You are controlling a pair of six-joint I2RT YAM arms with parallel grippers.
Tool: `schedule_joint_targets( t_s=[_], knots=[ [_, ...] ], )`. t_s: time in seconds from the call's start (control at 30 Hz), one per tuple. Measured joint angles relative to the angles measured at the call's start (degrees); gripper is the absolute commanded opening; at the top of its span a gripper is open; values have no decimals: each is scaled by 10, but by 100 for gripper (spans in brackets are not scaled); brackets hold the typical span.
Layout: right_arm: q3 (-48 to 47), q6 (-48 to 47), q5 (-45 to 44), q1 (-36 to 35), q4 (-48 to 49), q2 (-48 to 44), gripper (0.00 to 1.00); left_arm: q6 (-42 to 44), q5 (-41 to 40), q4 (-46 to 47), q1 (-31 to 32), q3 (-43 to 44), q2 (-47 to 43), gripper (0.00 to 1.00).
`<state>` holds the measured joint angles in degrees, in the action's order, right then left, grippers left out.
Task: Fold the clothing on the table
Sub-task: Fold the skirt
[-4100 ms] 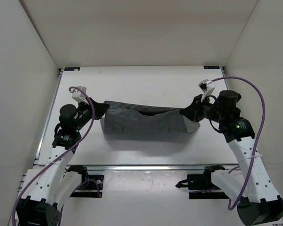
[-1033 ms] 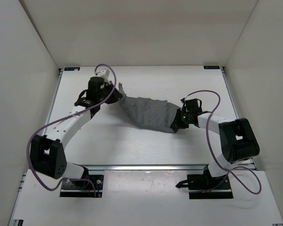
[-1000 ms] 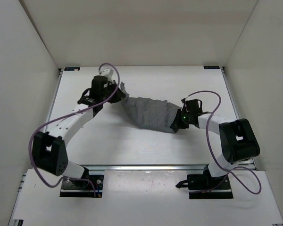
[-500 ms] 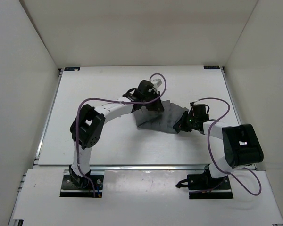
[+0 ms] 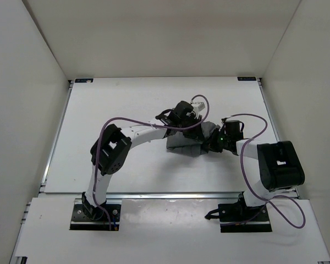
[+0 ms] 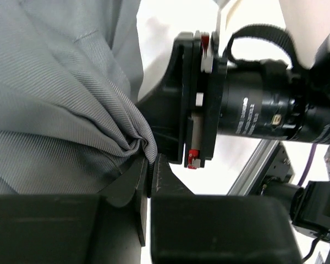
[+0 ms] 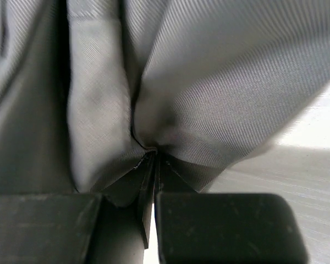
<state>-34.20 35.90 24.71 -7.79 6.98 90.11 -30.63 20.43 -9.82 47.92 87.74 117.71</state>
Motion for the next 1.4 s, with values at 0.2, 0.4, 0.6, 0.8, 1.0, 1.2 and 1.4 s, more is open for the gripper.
schedule_joint_targets(
  t_s=[0.2, 0.4, 0.6, 0.8, 1.0, 1.2, 1.4],
  knots=[
    [-1, 0, 1, 0, 0, 1, 0, 12, -3, -38, -16, 4, -14, 0],
    [-1, -1, 2, 0, -1, 2, 0, 64, -62, -142, -46, 108, -22, 0],
    [1, -2, -13, 0, -24, -16, 0, 77, -75, -139, -10, 80, -34, 0],
    [8, -6, -19, 5, -47, -32, 0, 90, -61, -140, 31, 47, -21, 0],
    [8, -10, -18, 5, -46, -32, 0, 102, -40, -112, 60, 31, -16, 0],
    [8, -12, -18, 5, -46, -32, 0, 109, -39, -111, 66, 29, -2, 0],
    [8, -14, -18, 5, -46, -32, 0, 137, -37, -225, 1, 168, 10, 0]
  ],
)
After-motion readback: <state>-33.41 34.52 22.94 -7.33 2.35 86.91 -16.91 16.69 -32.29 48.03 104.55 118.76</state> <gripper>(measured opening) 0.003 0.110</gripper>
